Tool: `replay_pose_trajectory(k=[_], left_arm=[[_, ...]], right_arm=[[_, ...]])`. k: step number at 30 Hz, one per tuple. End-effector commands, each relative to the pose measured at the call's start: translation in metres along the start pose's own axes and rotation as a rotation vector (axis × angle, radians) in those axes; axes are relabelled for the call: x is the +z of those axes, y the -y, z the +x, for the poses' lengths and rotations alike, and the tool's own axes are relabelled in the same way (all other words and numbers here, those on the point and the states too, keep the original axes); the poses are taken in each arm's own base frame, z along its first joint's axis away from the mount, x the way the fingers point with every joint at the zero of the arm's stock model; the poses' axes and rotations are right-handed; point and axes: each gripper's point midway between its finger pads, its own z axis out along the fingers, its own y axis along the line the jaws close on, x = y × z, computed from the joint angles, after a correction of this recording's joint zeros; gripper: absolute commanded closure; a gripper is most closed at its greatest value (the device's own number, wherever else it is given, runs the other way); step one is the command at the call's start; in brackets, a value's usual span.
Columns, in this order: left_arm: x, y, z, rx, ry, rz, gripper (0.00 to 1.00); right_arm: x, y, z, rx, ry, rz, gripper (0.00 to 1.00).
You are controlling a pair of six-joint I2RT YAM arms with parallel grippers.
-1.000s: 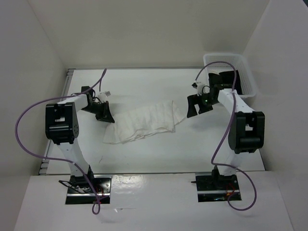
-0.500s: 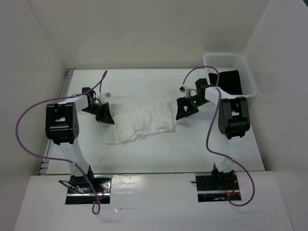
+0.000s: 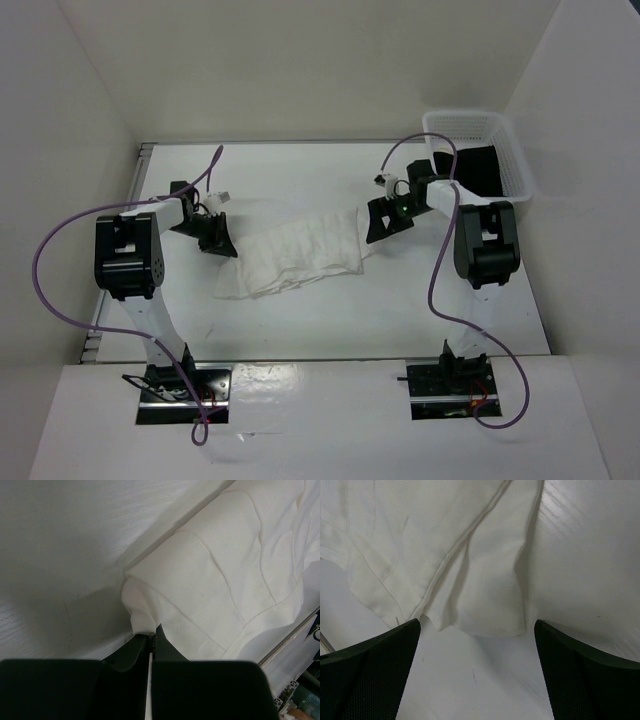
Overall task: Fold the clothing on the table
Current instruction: Fold the skirt
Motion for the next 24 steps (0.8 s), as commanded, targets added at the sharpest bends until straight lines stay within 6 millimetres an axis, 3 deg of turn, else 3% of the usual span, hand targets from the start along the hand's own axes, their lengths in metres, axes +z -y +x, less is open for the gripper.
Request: replay_pose_trajectory(k=[1, 5, 15, 24], left_arm=[[0.004, -0.008, 0.001, -0.004, 0.003, -0.026, 1.0], [0.003, -0.007, -0.003, 0.002, 0.01, -0.026, 1.0], [0.005, -0.009, -0.001, -0.004, 0.003, -0.026, 1.0], [0.005, -0.009, -0.001, -0.004, 0.003, -0.026, 1.0]], right_arm=[[-0.015, 0.023, -0.021, -0.034, 0.061, 0.097, 0.01], [-0.005, 0.025, -0.01, -0.008, 0.03, 0.074, 0.01], [0.032, -0.015, 0.004, -0.052, -0.057, -0.027, 0.01], [0.059, -0.034, 0.026, -0.051, -0.132, -0.097, 0.01]])
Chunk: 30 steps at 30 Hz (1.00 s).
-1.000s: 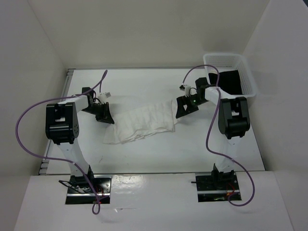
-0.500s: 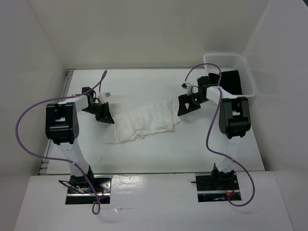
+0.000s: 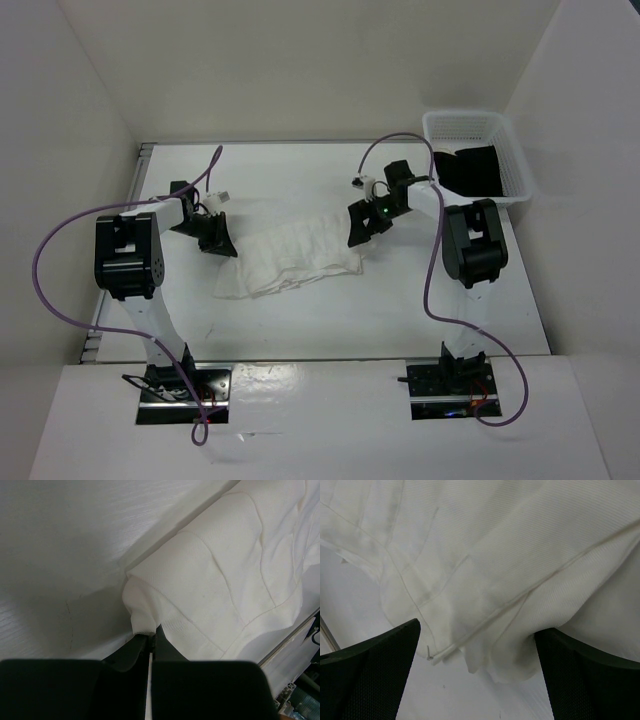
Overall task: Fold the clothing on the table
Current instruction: Fold the skirt
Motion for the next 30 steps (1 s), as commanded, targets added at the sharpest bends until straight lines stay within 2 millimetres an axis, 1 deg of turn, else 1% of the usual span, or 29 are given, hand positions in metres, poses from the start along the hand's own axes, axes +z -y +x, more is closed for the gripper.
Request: replay_pose_trajectory(k=[1, 2, 3, 6, 8, 9, 12, 13, 15, 16, 19, 20, 22, 25, 26, 28, 29, 30], left_arm=[[0.005, -0.008, 0.0, 0.01, 0.0, -0.02, 1.0], [0.005, -0.008, 0.0, 0.01, 0.0, -0.02, 1.0], [0.005, -0.008, 0.0, 0.001, 0.0, -0.02, 1.0], [0.005, -0.008, 0.0, 0.001, 0.0, -0.02, 1.0], [0.005, -0.009, 0.0, 0.001, -0.001, -0.029, 1.0], [0.005, -0.009, 0.0, 0.001, -0.001, -0.029, 1.0], [0.005, -0.009, 0.0, 0.001, -0.001, -0.029, 1.0], [0.005, -0.009, 0.0, 0.001, -0.001, -0.029, 1.0], [0.005, -0.009, 0.0, 0.001, -0.001, -0.029, 1.0], [0.005, -0.009, 0.0, 0.001, -0.001, -0.029, 1.0], [0.005, -0.009, 0.0, 0.001, -0.001, -0.029, 1.0], [0.005, -0.009, 0.0, 0.001, -0.001, -0.029, 1.0], [0.003, -0.008, -0.002, 0.007, 0.006, -0.03, 1.0], [0.003, -0.008, -0.002, 0.007, 0.006, -0.03, 1.0], [0.003, -0.008, -0.002, 0.007, 0.006, -0.03, 1.0], [0.003, -0.008, -0.002, 0.007, 0.006, -0.03, 1.0], [0.003, -0.008, -0.002, 0.007, 0.006, -0.03, 1.0], [0.002, -0.009, -0.002, 0.007, 0.005, -0.039, 1.0]], right_arm=[[0.026, 0.001, 0.039, 0.061, -0.111, -0.03, 0.01], [0.026, 0.001, 0.039, 0.061, -0.111, -0.03, 0.01], [0.029, -0.004, 0.044, 0.064, -0.129, -0.039, 0.01], [0.032, -0.014, 0.045, 0.056, -0.143, -0.059, 0.01], [0.033, -0.014, 0.045, 0.056, -0.143, -0.059, 0.01], [0.034, -0.019, 0.046, 0.055, -0.15, -0.075, 0.02], [0.033, -0.022, 0.048, 0.054, -0.154, -0.089, 0.06], [0.033, -0.023, 0.047, 0.046, -0.15, -0.098, 0.12], [0.035, -0.023, 0.052, 0.058, -0.165, -0.102, 0.2], [0.037, -0.026, 0.052, 0.052, -0.169, -0.106, 0.26], [0.037, -0.027, 0.058, 0.062, -0.192, -0.114, 0.36], [0.037, -0.027, 0.058, 0.062, -0.192, -0.114, 0.42], [0.037, -0.028, 0.06, 0.068, -0.198, -0.116, 0.46], [0.037, -0.028, 0.06, 0.068, -0.198, -0.116, 0.54], [0.037, -0.028, 0.06, 0.068, -0.198, -0.116, 0.61], [0.036, -0.027, 0.062, 0.073, -0.209, -0.11, 0.69], [0.036, -0.027, 0.062, 0.073, -0.209, -0.11, 0.77], [0.036, -0.027, 0.062, 0.073, -0.209, -0.11, 0.81]])
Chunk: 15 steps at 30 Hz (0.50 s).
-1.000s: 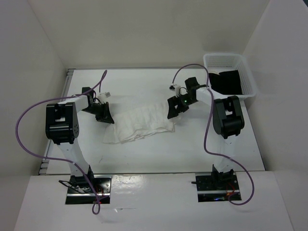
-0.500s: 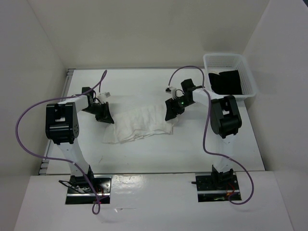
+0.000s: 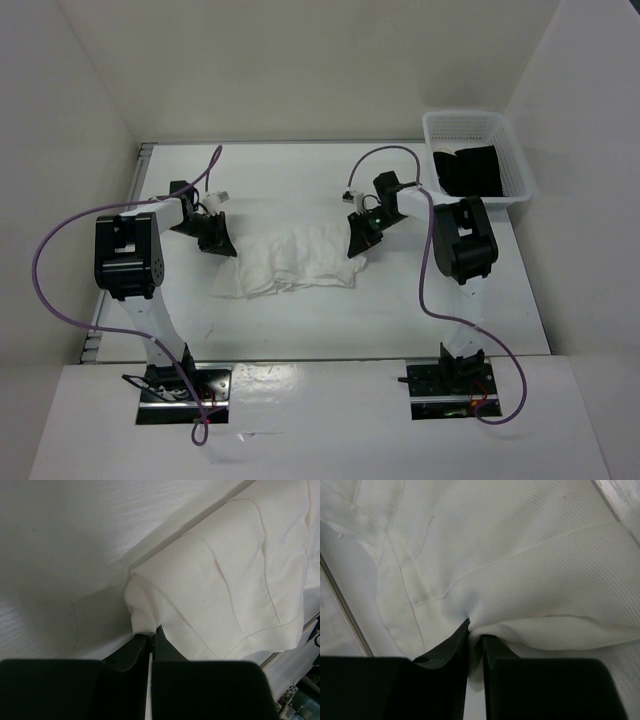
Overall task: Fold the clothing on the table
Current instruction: Fold the skirt
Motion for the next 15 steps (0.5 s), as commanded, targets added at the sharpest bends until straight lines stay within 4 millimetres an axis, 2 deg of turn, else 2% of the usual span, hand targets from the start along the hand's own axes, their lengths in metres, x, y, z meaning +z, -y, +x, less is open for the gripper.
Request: replay_pose_trajectory(k=[1, 2, 3, 4, 7, 8, 9, 11, 12, 14, 15], left_arm=[[0.002, -0.007, -0.001, 0.006, 0.002, -0.028, 1.0], [0.002, -0.007, -0.001, 0.006, 0.002, -0.028, 1.0], [0.0, -0.006, -0.003, 0.012, 0.01, -0.029, 1.0], [0.0, -0.006, -0.003, 0.012, 0.01, -0.029, 1.0], [-0.005, -0.004, -0.006, 0.024, 0.026, -0.04, 1.0], [-0.007, -0.005, -0.01, 0.034, 0.04, -0.053, 1.0], [-0.007, -0.005, -0.01, 0.034, 0.04, -0.053, 1.0], [-0.013, -0.002, -0.013, 0.038, 0.058, -0.064, 1.0], [-0.013, -0.002, -0.013, 0.038, 0.058, -0.064, 1.0], [-0.014, 0.0, -0.014, 0.05, 0.06, -0.073, 1.0], [-0.014, 0.003, -0.015, 0.062, 0.062, -0.081, 1.0]], right_arm=[[0.013, 0.007, 0.036, 0.052, -0.121, 0.029, 0.85], [0.013, 0.007, 0.036, 0.052, -0.121, 0.029, 0.89], [0.013, 0.012, 0.036, 0.045, -0.124, 0.054, 0.98], [0.01, 0.012, 0.034, 0.049, -0.122, 0.073, 1.0], [0.003, 0.024, 0.03, 0.028, -0.118, 0.156, 1.0], [-0.002, 0.028, 0.02, 0.005, -0.1, 0.19, 1.0], [-0.005, 0.038, 0.023, 0.014, -0.12, 0.251, 1.0], [-0.019, 0.047, 0.003, -0.026, -0.087, 0.334, 1.0], [-0.026, 0.058, 0.002, -0.031, -0.101, 0.407, 1.0], [-0.04, 0.068, -0.015, -0.069, -0.078, 0.488, 1.0], [-0.048, 0.077, -0.018, -0.072, -0.087, 0.554, 1.0]])
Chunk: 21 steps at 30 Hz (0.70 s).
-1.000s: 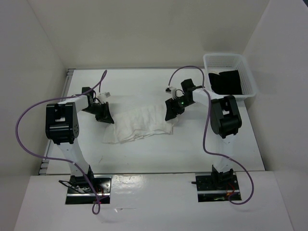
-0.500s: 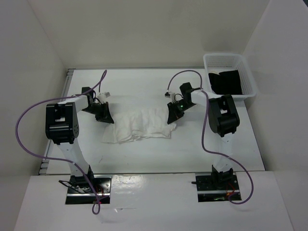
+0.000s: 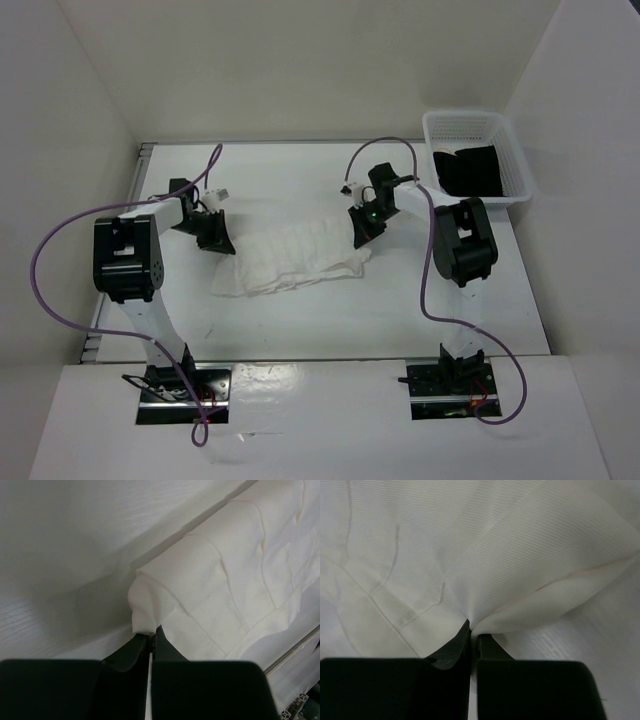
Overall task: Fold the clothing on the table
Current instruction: Fold the skirt
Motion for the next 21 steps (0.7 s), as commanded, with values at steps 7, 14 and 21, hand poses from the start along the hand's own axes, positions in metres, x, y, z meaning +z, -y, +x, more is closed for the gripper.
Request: replay_pose_trajectory(k=[7, 14, 21], left_arm=[[-0.005, 0.025, -0.026, 0.101, 0.055, -0.044, 1.0], [0.033, 0.051, -0.017, 0.164, -0.025, -0.025, 1.0], [0.047, 0.059, -0.01, 0.18, -0.06, -0.022, 1.0]], right_arm=[[-0.054, 0.091, -0.036, -0.129, -0.025, 0.537, 1.0], [-0.074, 0.086, -0.076, -0.218, -0.003, 0.699, 1.0], [-0.081, 0.02, -0.118, -0.346, 0.057, 0.688, 1.0]])
